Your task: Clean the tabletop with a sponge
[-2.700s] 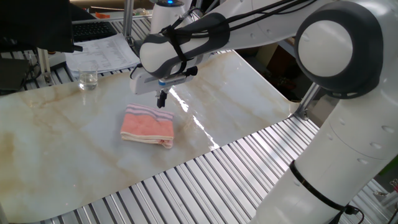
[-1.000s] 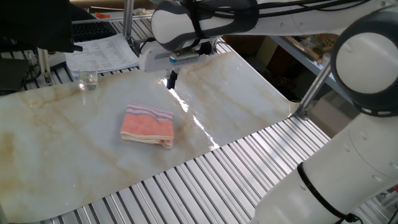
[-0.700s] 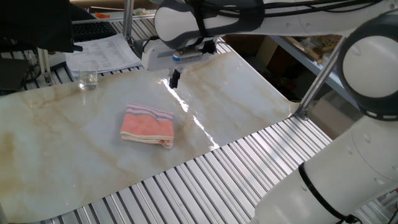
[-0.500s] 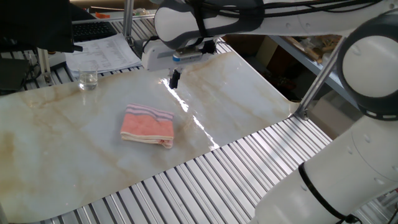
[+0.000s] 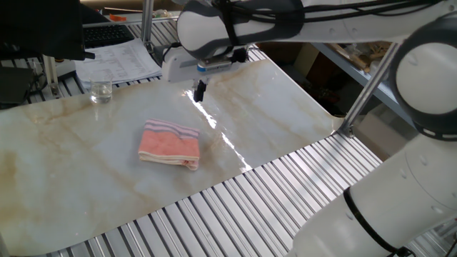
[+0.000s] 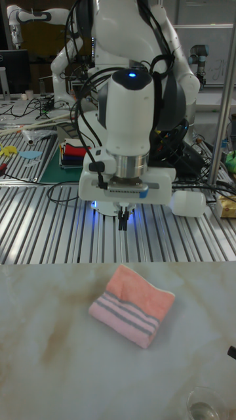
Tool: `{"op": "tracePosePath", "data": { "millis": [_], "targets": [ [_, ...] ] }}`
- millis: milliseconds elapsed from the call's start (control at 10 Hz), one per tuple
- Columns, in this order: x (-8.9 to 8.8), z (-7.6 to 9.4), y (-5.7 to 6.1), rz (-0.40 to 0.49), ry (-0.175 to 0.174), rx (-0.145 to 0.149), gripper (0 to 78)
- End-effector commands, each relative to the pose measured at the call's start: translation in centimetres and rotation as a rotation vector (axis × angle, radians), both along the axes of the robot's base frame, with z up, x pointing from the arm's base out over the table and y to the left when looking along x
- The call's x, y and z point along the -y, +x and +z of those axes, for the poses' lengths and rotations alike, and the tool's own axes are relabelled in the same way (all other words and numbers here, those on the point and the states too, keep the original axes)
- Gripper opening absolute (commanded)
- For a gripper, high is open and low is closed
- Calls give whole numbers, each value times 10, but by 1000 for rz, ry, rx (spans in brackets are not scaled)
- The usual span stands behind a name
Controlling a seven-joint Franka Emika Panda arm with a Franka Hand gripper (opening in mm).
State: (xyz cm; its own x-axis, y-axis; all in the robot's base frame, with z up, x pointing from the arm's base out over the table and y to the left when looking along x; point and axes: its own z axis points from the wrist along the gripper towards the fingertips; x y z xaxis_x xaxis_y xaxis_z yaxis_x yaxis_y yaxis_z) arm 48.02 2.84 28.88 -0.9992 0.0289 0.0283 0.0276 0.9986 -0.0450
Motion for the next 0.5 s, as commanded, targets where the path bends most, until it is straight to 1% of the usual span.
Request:
{"op": "tracePosePath", "data": {
  "millis": [100,300,500],
  "targets": [
    [0,19,6,0,0,-15,12],
    [2,45,13,-3,4,-30,12],
    [4,51,15,3,10,-42,12]
  ]
}}
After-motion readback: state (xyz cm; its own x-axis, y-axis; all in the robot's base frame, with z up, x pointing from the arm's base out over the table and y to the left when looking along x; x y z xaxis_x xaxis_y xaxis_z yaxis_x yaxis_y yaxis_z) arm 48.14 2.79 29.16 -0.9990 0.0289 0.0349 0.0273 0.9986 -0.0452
